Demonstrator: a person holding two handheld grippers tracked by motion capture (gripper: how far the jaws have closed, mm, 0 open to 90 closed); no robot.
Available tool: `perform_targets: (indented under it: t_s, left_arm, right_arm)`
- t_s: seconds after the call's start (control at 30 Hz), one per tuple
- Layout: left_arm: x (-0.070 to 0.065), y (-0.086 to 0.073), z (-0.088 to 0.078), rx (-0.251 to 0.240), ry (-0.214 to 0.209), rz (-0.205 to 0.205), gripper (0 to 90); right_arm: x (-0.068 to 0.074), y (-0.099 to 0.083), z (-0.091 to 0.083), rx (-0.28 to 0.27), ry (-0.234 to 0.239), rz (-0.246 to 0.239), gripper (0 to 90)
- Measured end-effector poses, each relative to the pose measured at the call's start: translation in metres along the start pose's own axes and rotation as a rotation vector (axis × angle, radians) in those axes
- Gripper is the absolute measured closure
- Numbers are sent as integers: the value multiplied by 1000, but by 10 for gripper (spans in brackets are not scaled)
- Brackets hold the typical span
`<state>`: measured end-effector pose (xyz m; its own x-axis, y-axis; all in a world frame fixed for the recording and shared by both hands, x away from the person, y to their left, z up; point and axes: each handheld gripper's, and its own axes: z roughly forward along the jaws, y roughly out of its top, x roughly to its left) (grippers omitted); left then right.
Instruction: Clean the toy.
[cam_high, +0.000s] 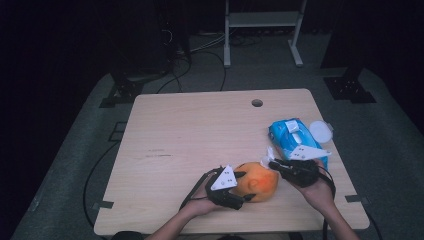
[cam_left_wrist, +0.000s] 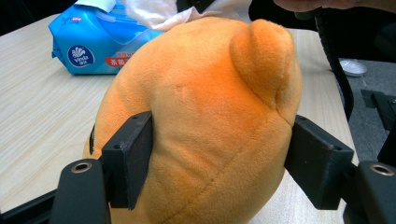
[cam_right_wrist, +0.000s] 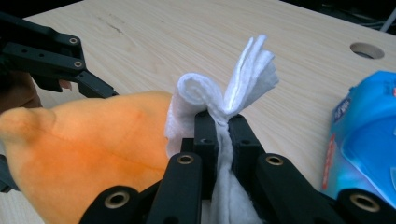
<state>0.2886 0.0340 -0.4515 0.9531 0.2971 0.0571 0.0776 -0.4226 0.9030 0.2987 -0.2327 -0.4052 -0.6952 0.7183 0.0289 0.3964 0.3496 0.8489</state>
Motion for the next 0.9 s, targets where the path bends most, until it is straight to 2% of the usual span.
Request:
perform_targets:
  t_s: [0.1,0.2,0.27,0.3,0.37,0.47,0.57,0.63,0.7,0.8,0.9]
  left_arm:
    - [1,1,1,0,1,-7,286]
    - [3,1,0,-3,5,-21,286]
    - [6,0,-2,-10,7,-43,288]
    - [9,-1,-3,-18,3,-58,288]
    - [13,-2,-6,-24,3,-77,288]
    - [18,-3,-9,-25,-2,-94,287]
    - [23,-6,-12,-36,-5,-130,285]
    - [25,-7,-11,-42,-9,-152,283]
    - [25,-7,-11,-41,-9,-156,280]
    - [25,-8,-11,-42,-10,-158,277]
    - [27,-8,-11,-50,-9,-182,276]
  right_arm:
    - [5,2,-2,-15,28,10,831]
    - [20,8,-3,-41,67,-32,830]
    - [24,10,-4,-43,48,-57,832]
    - [21,10,-4,-42,43,-56,832]
    - [10,6,-4,-35,15,-24,832]
    - [-7,-1,-6,-27,-1,32,832]
    - [-13,-5,-7,-13,-8,49,832]
    - [-12,-5,-6,-10,-3,53,832]
    - [-7,-3,-5,-13,-6,38,834]
    - [1,1,-6,-28,-11,10,834]
    - [7,5,-9,-55,-2,1,833]
